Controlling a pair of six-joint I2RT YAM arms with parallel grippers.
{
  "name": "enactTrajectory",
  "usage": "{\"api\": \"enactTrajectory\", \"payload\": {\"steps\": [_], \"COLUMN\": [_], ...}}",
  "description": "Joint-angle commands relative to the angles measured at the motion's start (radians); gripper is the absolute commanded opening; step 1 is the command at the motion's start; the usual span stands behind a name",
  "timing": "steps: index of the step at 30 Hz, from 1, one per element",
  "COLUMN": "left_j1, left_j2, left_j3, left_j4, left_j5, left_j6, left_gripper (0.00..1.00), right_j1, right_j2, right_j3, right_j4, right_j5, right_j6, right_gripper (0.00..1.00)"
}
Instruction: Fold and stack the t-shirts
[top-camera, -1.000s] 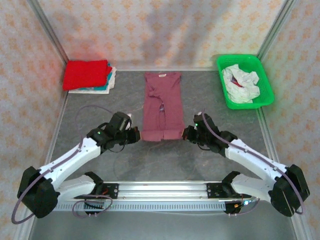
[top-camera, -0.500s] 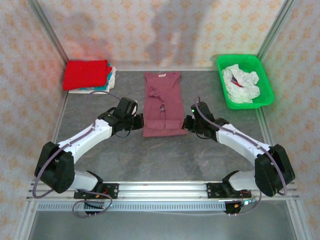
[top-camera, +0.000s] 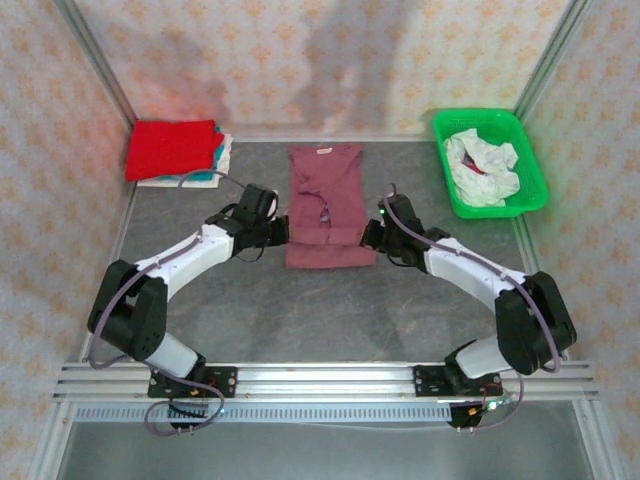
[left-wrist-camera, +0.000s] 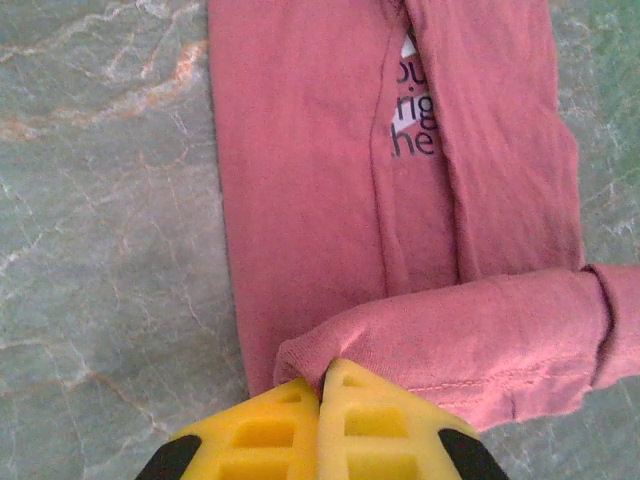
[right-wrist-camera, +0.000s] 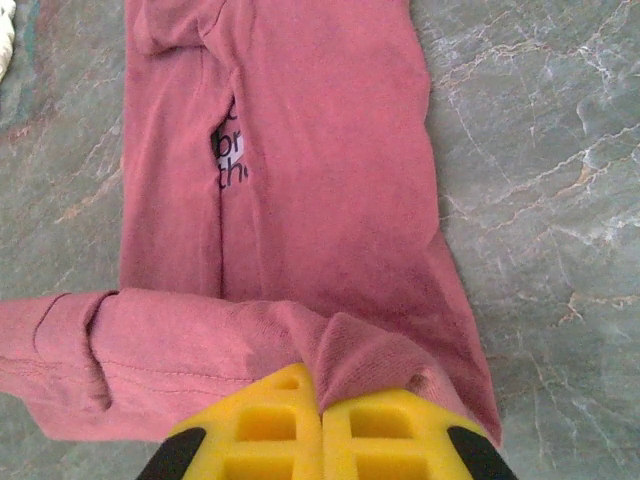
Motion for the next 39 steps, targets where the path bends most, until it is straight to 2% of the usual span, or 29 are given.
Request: {"api": "enactTrajectory", "payload": {"steps": [1, 15, 26, 27, 28, 29, 31, 33, 34, 37, 39], "left_j1": [0.014, 0.045, 0.083, 0.09, 0.097, 0.109, 0.13, 0.14, 0.139, 0.13, 0.111], "left_j2": [0.017, 0.152, 0.349, 0.383, 0.426, 0.466, 0.54, 0.559, 0.534, 0.384, 0.262], "left_j3": [0.044, 0.146, 0.355, 0.395, 0.445, 0.513, 0.654, 0.761, 0.752, 0.562, 0.404], "left_j4": [0.04, 0.056, 0.018, 0.004, -0.01, -0.034, -0.094, -0.165, -0.159, -0.055, 0.008], "left_j5": [-0.035, -0.032, -0.037, -0.048, -0.058, -0.043, -0.003, 0.019, 0.019, -0.007, -0.018], "left_j6": [0.039, 0.106, 0.156, 0.165, 0.169, 0.175, 0.182, 0.185, 0.186, 0.151, 0.14], "left_gripper": [0.0, 0.0, 0.0, 0.08, 0.23, 0.32, 0.43, 0.45, 0.45, 0.45, 0.44], "right_j1": [-0.008, -0.032, -0.083, -0.093, -0.105, -0.12, -0.145, -0.164, -0.163, -0.16, -0.155], "right_j2": [0.031, 0.152, 0.337, 0.371, 0.407, 0.448, 0.494, 0.483, 0.458, 0.331, 0.235], "right_j3": [0.046, 0.136, 0.318, 0.358, 0.407, 0.479, 0.597, 0.645, 0.636, 0.509, 0.36], "right_j4": [0.061, 0.114, 0.119, 0.113, 0.096, 0.048, -0.056, -0.111, -0.112, -0.075, 0.006], "right_j5": [0.048, 0.067, 0.043, 0.029, 0.0, -0.02, 0.033, 0.044, 0.045, 0.005, -0.048], "right_j6": [-0.013, -0.047, -0.101, -0.106, -0.113, -0.119, -0.117, -0.128, -0.141, -0.146, -0.115], "right_gripper": [0.0, 0.0, 0.0, 0.04, 0.16, 0.31, 0.38, 0.42, 0.42, 0.43, 0.42]}}
